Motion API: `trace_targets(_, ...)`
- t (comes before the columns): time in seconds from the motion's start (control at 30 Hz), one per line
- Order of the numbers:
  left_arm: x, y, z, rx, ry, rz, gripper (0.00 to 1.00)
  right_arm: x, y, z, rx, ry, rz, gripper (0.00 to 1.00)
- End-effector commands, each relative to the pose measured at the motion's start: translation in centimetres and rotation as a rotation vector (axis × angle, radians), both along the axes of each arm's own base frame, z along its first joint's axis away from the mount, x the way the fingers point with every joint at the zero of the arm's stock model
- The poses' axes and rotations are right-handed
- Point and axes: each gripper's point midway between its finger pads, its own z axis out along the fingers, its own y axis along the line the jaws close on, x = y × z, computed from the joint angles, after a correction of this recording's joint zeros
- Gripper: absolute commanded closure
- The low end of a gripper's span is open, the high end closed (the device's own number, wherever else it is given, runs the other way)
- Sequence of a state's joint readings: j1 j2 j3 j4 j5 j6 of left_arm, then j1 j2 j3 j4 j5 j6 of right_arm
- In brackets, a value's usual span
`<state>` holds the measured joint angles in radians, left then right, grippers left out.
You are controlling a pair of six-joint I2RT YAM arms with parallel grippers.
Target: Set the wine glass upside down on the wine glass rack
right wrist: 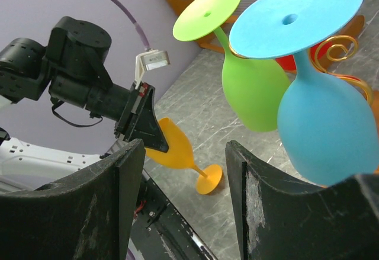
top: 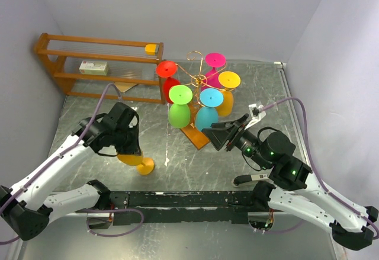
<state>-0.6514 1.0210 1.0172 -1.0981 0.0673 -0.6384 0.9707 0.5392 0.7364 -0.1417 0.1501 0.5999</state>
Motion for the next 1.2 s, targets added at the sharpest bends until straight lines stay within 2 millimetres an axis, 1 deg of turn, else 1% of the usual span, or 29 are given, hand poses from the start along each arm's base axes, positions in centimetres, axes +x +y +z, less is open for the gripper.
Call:
trace_targets(0.0,0.8,0.0,2.6,-0.020,-0.104,-0.039,0.93,-0.1,-0.3,0.3,0.026,-0.003,-0.007,0.43)
trace_targets(0.13,0.7,-1.5,5.8,-0.134,-0.183,-0.123,0.93,-0.3,-0.4,0.7,0.048,-0.011,-0.004,0.43)
trace_targets(0.27,0.0,-3.8,9.5,-0.308,-0.278,-0.244,0.93,-0.4,-0.3,1.1,0.071,-0.014,0.007,0.42)
trace_targets(0.33,-1.0,-5.5,12.0,-0.443,-0.329,-0.329,0.93,-0.4,-0.2,1.4,0.084,-0.012,0.009,0.42)
trace_targets(0.43,-3.0,-7.3,16.7,-0.650,-0.432,-0.475,0.93,-0.5,-0.2,2.3,0.105,-0.020,0.011,0.41)
trace_targets(0.47,-3.6,-7.6,18.1,-0.700,-0.469,-0.515,0.93,-0.6,-0.2,2.7,0.115,-0.023,0.013,0.40)
trace_targets(0.57,-4.6,-7.8,22.5,-0.802,-0.609,-0.586,0.93,-0.7,-0.4,4.0,0.153,-0.040,0.015,0.35)
trace_targets(0.67,-4.7,-7.6,26.3,-0.864,-0.742,-0.598,0.93,-1.0,-0.4,5.7,0.196,-0.063,0.029,0.33)
trace_targets(0.73,-4.5,-7.5,28.3,-0.897,-0.814,-0.576,0.93,-1.3,-0.4,6.9,0.225,-0.080,0.043,0.32)
trace_targets(0.83,-4.3,-7.3,31.0,-0.962,-0.911,-0.549,0.93,-1.7,-0.6,9.0,0.278,-0.111,0.057,0.32)
trace_targets(0.97,-3.5,-7.0,33.0,-0.993,-0.999,-0.497,0.93,-2.0,-1.1,11.1,0.356,-0.143,0.057,0.32)
trace_targets(1.1,-1.8,-6.7,34.0,-1.000,-1.059,-0.408,0.93,-1.3,-1.1,11.3,0.428,-0.114,0.031,0.33)
trace_targets(1.17,-1.1,-6.7,34.1,-1.003,-1.076,-0.371,0.93,-1.1,-0.9,11.3,0.485,-0.107,0.040,0.33)
